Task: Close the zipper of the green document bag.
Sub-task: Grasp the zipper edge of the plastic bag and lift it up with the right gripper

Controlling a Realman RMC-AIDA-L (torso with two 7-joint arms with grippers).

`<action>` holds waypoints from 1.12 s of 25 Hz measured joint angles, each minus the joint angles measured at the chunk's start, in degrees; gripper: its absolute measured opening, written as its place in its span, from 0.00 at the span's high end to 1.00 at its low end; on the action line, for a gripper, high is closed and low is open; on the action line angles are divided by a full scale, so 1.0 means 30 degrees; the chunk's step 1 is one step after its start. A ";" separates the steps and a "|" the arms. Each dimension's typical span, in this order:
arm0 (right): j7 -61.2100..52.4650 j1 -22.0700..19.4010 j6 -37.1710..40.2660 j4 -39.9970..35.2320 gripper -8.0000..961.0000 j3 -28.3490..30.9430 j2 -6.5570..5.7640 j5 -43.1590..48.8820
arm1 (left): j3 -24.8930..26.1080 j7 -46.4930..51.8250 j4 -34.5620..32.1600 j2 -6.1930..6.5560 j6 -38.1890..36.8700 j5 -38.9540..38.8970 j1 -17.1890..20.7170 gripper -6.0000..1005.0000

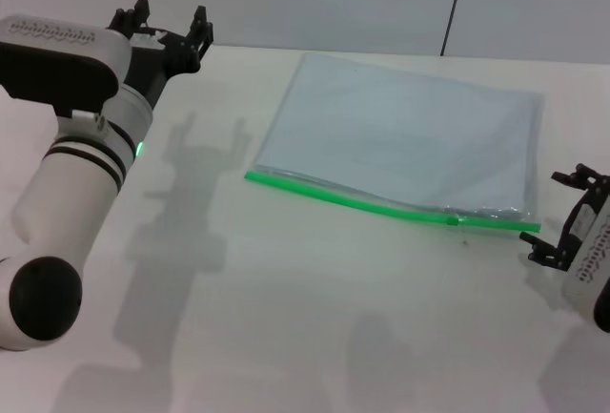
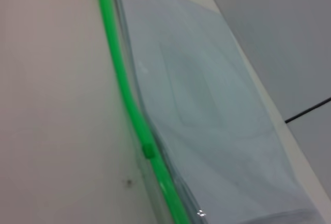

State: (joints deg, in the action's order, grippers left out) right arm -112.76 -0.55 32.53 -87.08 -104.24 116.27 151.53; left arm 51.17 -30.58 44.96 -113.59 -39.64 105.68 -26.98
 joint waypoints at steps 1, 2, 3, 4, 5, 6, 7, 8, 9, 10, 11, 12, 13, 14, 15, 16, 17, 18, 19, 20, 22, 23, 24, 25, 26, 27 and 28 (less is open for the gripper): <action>0.0000 0.0051 -0.0001 0.0097 0.13 -0.0042 0.0000 0.0007 | 0.0031 -0.0012 0.0032 0.0010 0.0000 0.0006 -0.0001 0.26; 0.0000 0.0120 -0.0002 0.0211 0.13 -0.0065 0.0001 0.0015 | 0.0056 -0.0045 0.0057 0.0011 0.0000 0.0013 -0.0001 0.26; -0.0003 0.0211 -0.0006 0.0360 0.13 -0.0071 0.0001 0.0024 | 0.0064 -0.0093 0.0069 0.0012 0.0001 0.0015 -0.0001 0.26; -0.0011 0.0314 -0.0023 0.0516 0.13 -0.0073 0.0000 0.0027 | 0.0072 -0.0155 0.0078 0.0011 0.0000 0.0015 -0.0001 0.26; -0.0035 0.0450 -0.0033 0.0717 0.13 -0.0077 0.0001 0.0031 | 0.0078 -0.0198 0.0082 0.0010 0.0000 0.0016 -0.0001 0.26; -0.0095 0.0584 -0.0062 0.0912 0.13 -0.0078 0.0000 0.0030 | 0.0086 -0.0214 0.0088 0.0004 0.0000 0.0016 -0.0001 0.26; -0.0175 0.0721 -0.0081 0.1138 0.13 -0.0082 0.0001 0.0032 | 0.0086 -0.0215 0.0096 -0.0002 0.0000 0.0017 -0.0001 0.26; -0.0283 0.0842 -0.0100 0.1318 0.13 -0.0089 0.0000 0.0033 | 0.0086 -0.0216 0.0107 -0.0004 0.0001 0.0017 -0.0001 0.26; -0.0401 0.0970 -0.0108 0.1481 0.13 -0.0096 0.0001 0.0053 | 0.0086 -0.0217 0.0113 -0.0005 0.0000 0.0017 -0.0001 0.26; -0.0514 0.1086 -0.0114 0.1584 0.13 -0.0104 0.0001 0.0090 | 0.0086 -0.0218 0.0120 -0.0007 0.0001 0.0017 -0.0001 0.26; -0.0639 0.1211 -0.0125 0.1697 0.13 -0.0111 0.0001 0.0146 | 0.0087 -0.0219 0.0122 -0.0011 0.0001 0.0017 -0.0003 0.26; -0.0718 0.1308 -0.0139 0.1774 0.13 -0.0117 0.0001 0.0189 | 0.0085 -0.0221 0.0124 -0.0020 0.0001 0.0017 -0.0007 0.26; -0.0764 0.1404 -0.0155 0.1848 0.13 -0.0116 0.0001 0.0225 | 0.0085 -0.0222 0.0125 -0.0034 0.0001 0.0016 -0.0013 0.26; -0.0781 0.1473 -0.0175 0.1901 0.13 -0.0117 0.0002 0.0235 | 0.0081 -0.0224 0.0128 -0.0048 0.0001 0.0016 -0.0023 0.26; -0.0787 0.1518 -0.0192 0.1934 0.13 -0.0117 0.0001 0.0235 | 0.0081 -0.0225 0.0129 -0.0061 0.0001 0.0017 -0.0029 0.26; -0.0798 0.1542 -0.0205 0.1948 0.13 -0.0116 0.0001 0.0235 | 0.0081 -0.0225 0.0129 -0.0061 0.0001 0.0017 -0.0029 0.26; -0.0822 0.1584 -0.0212 0.1974 0.13 -0.0116 0.0002 0.0235 | 0.0081 -0.0229 0.0130 -0.0079 0.0001 0.0017 -0.0056 0.26; -0.0863 0.1671 -0.0221 0.2020 0.13 -0.0114 0.0003 0.0234 | 0.0081 -0.0231 0.0131 -0.0085 0.0001 0.0017 -0.0067 0.26; -0.0930 0.1796 -0.0226 0.2124 0.13 -0.0111 -0.0003 0.0235 | 0.0080 -0.0233 0.0131 -0.0093 0.0002 0.0017 -0.0079 0.26; -0.1011 0.1953 -0.0233 0.2238 0.13 -0.0111 -0.0008 0.0235 | 0.0081 -0.0233 0.0130 -0.0099 0.0002 0.0016 -0.0086 0.26; -0.1147 0.2260 -0.0230 0.2488 0.13 -0.0113 -0.0039 0.0242 | 0.0065 -0.0234 0.0130 -0.0107 0.0002 0.0016 -0.0097 0.26; -0.1178 0.2363 -0.0208 0.2562 0.13 -0.0113 -0.0050 0.0250 | 0.0053 -0.0235 0.0130 -0.0108 0.0002 0.0017 -0.0102 0.26; -0.1225 0.2463 -0.0154 0.2646 0.13 -0.0114 -0.0059 0.0257 | 0.0042 -0.0236 0.0130 -0.0108 0.0002 0.0017 -0.0111 0.26; -0.1225 0.2463 -0.0154 0.2646 0.13 -0.0114 -0.0059 0.0257 | 0.0036 -0.0236 0.0131 -0.0108 0.0002 0.0017 -0.0115 0.26; -0.1226 0.2486 -0.0121 0.2668 0.13 -0.0113 -0.0058 0.0260 | 0.0034 -0.0237 0.0130 -0.0107 0.0002 0.0016 -0.0118 0.26; -0.1226 0.2490 -0.0105 0.2670 0.13 -0.0113 -0.0061 0.0261 | 0.0031 -0.0236 0.0130 -0.0107 0.0002 0.0017 -0.0118 0.26; -0.1224 0.2494 -0.0076 0.2670 0.13 -0.0115 -0.0071 0.0265 | 0.0030 -0.0236 0.0130 -0.0106 0.0002 0.0017 -0.0119 0.26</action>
State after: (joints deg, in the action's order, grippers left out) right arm -116.43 6.93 32.30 -79.07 -104.58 116.06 152.33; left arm 51.26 -31.29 45.35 -113.91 -39.64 105.73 -27.33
